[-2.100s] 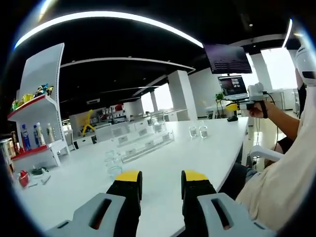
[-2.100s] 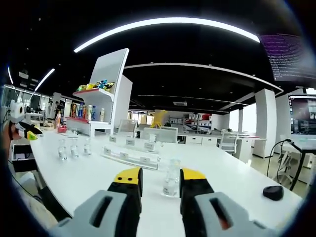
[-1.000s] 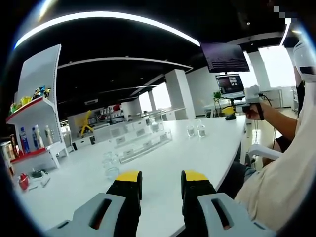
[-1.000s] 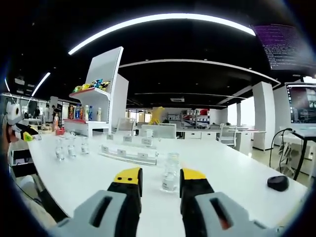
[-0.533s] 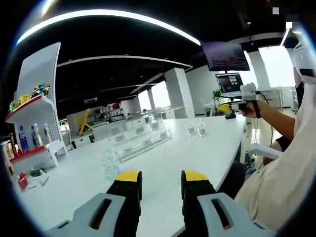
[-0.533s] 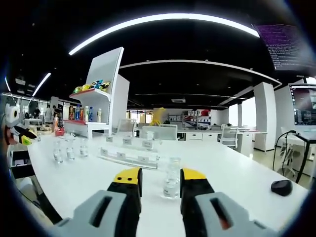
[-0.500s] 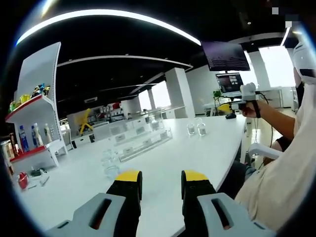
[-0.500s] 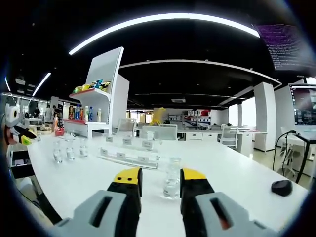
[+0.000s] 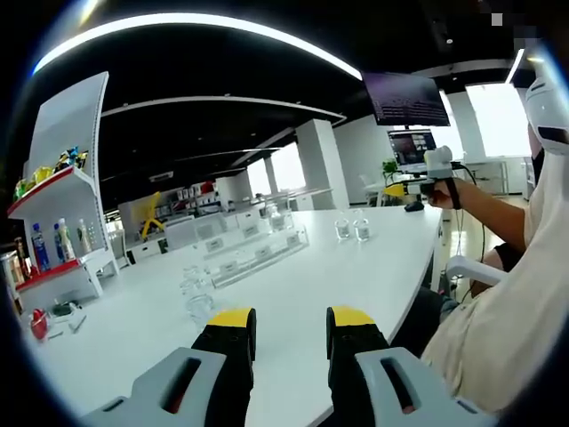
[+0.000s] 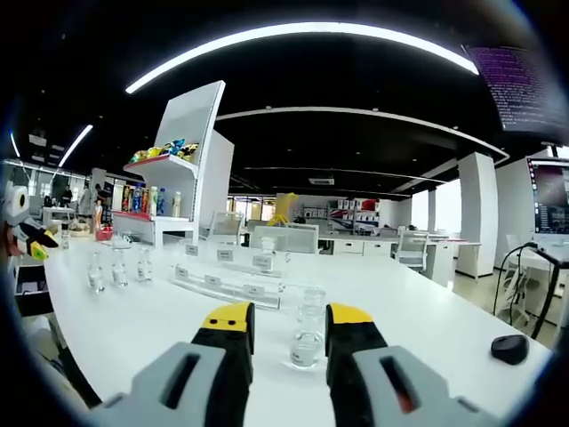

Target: Identify the label on the chemical reagent bottle, grasp the chemical reagent bottle, and place it in the designated position on the reagent rack

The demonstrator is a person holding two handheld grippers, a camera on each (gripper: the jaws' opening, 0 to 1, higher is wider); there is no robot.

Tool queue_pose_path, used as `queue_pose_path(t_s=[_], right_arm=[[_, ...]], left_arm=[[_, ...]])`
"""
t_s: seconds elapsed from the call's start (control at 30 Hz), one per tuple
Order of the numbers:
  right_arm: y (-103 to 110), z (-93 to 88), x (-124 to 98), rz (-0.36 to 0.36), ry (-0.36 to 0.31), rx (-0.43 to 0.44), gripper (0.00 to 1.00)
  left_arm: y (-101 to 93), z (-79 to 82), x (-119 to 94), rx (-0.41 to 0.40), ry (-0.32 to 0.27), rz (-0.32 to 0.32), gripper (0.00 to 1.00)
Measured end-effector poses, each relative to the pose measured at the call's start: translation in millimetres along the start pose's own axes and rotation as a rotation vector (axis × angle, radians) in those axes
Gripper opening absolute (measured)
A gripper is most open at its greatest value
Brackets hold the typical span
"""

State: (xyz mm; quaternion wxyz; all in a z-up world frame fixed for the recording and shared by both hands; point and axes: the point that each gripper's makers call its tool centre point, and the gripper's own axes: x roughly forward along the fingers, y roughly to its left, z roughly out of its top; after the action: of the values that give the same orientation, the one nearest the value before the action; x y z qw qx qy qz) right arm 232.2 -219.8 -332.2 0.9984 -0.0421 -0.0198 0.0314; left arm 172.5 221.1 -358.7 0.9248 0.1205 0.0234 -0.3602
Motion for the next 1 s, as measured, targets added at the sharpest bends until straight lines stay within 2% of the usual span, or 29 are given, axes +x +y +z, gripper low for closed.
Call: queue_pose_path(t_s=[0.5,1.0], right_arm=[[-1.4,-11.0,24.7,0.001,0.024,-0.008,0.32],[-6.5,-35.6,46.3,-0.012,0.067,-0.016,0.33]], left_arm=[[4.9,-4.5,5.3,-0.010,0.012,-0.002,0.32],[-0.4,0.0,9.0,0.018,0.014,-0.023,0.32]])
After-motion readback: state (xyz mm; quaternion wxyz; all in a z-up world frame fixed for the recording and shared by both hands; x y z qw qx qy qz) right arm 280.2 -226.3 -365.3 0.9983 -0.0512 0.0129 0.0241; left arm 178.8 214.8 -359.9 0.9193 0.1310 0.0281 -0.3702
